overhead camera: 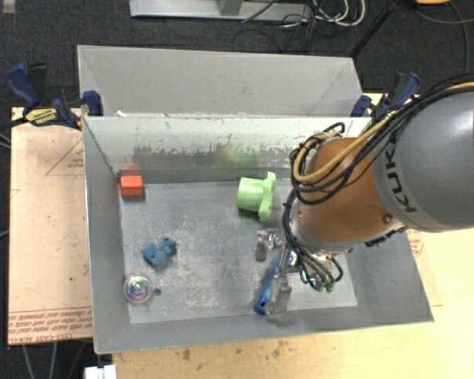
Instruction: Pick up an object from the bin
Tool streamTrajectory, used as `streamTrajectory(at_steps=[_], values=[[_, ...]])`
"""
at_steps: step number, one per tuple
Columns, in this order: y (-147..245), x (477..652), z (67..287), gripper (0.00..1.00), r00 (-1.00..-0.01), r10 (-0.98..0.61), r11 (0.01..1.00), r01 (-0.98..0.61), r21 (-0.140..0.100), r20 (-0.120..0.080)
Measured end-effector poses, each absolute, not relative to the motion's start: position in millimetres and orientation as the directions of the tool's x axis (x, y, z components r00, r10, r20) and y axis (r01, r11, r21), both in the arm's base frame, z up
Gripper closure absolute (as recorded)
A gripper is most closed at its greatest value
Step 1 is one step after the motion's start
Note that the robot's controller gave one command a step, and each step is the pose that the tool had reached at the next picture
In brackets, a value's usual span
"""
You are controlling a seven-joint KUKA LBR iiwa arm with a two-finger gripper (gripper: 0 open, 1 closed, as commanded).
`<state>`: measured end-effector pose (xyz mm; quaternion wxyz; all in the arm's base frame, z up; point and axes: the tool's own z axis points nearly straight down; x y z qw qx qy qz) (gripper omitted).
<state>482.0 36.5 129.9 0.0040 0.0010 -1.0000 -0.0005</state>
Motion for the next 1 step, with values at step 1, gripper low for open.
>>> streamTrajectory(at_steps=[1], values=[[-9.5,506.6,66.5,0.0,-1.0,-0.005,1.0,-0.006,-0.001,0.005]])
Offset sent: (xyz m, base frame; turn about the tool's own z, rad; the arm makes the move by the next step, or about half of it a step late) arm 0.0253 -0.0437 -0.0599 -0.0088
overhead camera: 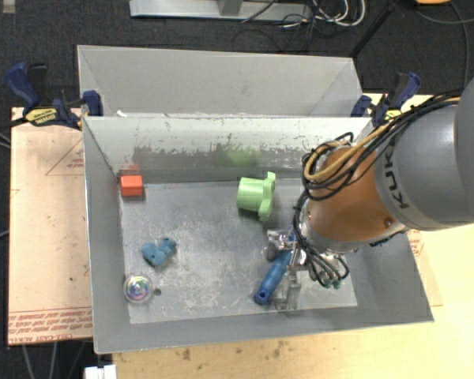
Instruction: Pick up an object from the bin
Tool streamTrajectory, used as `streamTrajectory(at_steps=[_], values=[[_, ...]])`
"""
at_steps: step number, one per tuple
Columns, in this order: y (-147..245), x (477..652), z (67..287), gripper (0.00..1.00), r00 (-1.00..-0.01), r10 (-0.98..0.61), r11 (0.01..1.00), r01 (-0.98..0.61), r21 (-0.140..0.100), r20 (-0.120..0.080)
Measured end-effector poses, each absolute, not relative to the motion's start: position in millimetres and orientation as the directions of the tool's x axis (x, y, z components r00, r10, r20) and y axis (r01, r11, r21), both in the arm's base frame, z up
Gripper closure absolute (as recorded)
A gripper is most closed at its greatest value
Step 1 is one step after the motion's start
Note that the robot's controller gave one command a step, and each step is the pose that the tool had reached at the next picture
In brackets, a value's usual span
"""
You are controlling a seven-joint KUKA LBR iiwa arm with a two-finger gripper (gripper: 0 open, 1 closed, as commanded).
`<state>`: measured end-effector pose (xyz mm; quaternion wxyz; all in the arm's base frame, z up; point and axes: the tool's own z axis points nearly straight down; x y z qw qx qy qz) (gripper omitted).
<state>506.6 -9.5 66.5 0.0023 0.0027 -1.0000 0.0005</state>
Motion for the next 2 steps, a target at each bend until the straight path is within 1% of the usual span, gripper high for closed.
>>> streamTrajectory(at_steps=[1,2], values=[[-7,507.8,70,1.0,-1.0,-0.009,1.0,-0.009,0.001,-0.001],[-12,543.8,232,1.0,-1.0,0.012,1.0,0.012,0.001,-0.011]])
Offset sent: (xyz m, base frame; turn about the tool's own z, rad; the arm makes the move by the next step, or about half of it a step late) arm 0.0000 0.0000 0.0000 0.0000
